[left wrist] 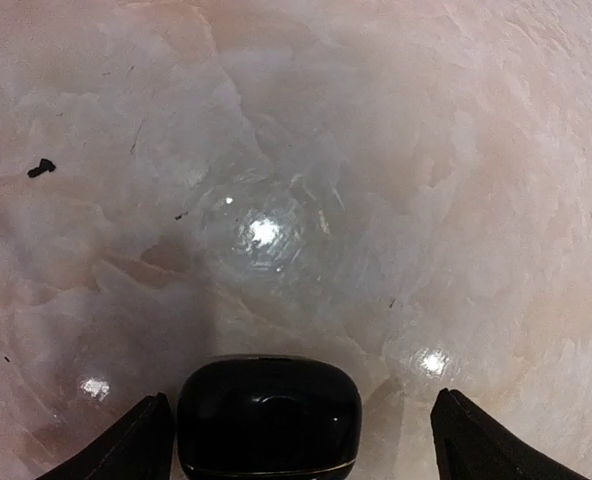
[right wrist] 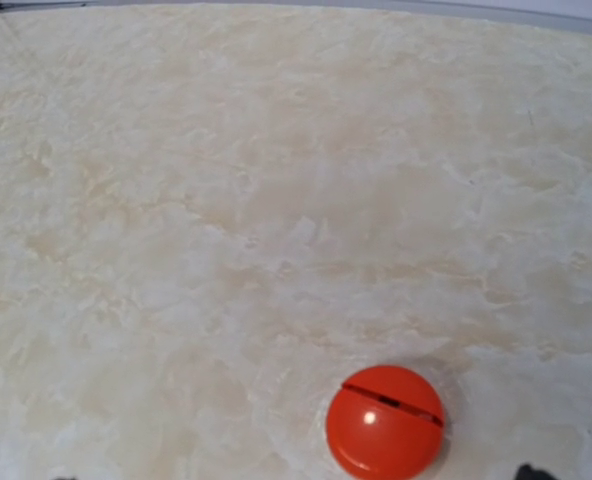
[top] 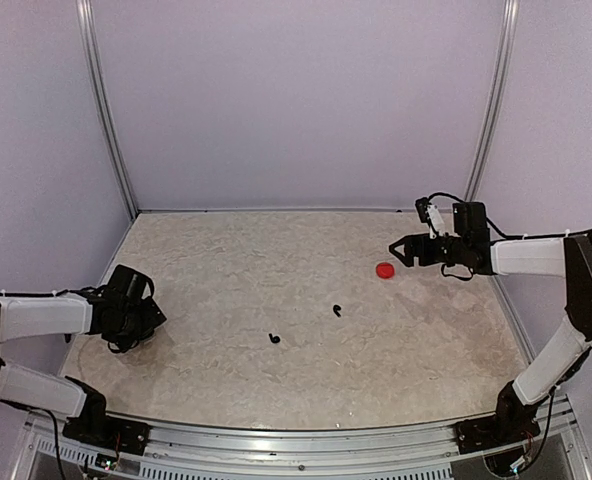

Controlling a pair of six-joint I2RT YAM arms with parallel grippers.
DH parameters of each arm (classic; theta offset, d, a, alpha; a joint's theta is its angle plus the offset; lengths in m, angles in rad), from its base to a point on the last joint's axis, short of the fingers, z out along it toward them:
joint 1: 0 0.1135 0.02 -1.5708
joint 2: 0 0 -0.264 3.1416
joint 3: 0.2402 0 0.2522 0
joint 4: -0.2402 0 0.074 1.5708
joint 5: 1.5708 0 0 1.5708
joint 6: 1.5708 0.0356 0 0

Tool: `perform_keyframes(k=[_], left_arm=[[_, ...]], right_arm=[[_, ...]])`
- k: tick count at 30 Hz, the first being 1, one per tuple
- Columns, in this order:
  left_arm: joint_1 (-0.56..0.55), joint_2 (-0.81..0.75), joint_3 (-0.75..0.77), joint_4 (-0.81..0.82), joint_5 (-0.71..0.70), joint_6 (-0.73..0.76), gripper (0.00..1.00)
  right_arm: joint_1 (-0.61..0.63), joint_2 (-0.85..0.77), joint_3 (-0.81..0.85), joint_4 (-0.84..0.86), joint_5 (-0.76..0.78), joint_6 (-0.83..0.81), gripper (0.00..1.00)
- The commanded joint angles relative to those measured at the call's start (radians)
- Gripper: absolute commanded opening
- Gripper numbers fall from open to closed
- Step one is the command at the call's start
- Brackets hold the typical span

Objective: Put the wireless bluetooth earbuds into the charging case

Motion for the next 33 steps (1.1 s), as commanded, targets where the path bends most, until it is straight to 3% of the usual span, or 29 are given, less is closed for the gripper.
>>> perform_keyframes(k=[1, 11, 18, 27, 33], left_arm=[[0.012, 0.026, -0.038, 0.118, 0.055, 0.069, 0.87], [0.013, 0.089, -0.044, 0.171, 0.08, 0.151, 0.59], [-0.01, 0.189, 0.004, 0.204, 0.14, 0.222, 0.47], [-0.343, 0.411, 0.252, 0.075, 0.206, 0.459, 0.47], [-0.527, 0.466, 0.301, 0.014, 0.301, 0.555, 0.47]], right_arm=[[0.01, -0.036, -0.019, 0.027, -0.018, -0.009, 0.95], [0.01, -0.037, -0.022, 0.04, -0.027, -0.004, 0.96], [0.009, -0.043, -0.025, 0.041, -0.028, -0.002, 0.97], [0.009, -0.064, -0.033, 0.038, -0.057, 0.005, 0.97], [0.01, -0.11, -0.068, 0.053, -0.098, 0.028, 0.97]])
